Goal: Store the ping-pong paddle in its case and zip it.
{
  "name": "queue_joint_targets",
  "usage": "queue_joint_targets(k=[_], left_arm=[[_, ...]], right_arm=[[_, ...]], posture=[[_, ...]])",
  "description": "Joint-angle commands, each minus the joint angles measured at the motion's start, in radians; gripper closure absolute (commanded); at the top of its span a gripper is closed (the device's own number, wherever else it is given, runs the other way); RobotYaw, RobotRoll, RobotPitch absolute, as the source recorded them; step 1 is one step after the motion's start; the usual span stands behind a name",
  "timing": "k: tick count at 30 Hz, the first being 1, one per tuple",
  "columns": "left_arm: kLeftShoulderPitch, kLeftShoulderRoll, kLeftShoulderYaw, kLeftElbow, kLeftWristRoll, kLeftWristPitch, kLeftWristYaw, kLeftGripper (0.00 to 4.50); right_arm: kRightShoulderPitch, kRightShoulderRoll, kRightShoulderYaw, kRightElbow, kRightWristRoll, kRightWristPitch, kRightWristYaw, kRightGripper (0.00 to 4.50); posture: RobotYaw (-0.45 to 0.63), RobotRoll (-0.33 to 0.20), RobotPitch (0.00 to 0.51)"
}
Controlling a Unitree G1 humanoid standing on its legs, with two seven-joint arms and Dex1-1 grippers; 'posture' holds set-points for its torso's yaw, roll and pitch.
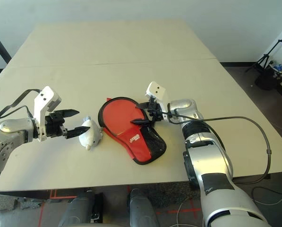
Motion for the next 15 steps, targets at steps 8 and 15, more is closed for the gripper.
queue_joint_targets(k=[8, 15], left_arm=[[-0.074, -0.025, 0.03, 0.025, -0.092, 0.248, 0.069, 0.0], [-0.09, -0.015, 0.012, 0.069, -0.113, 0.34, 0.082, 0.0]], right_arm=[[0.021, 0.02, 0.023, 0.034, -0.055, -0.024, -0.028, 0.01], [0.024, 0.025, 0.021, 0.028, -0.053, -0.029, -0.031, 0.01]], posture=[[0.06, 0.0, 0.104], [0.05, 0.0, 0.103]])
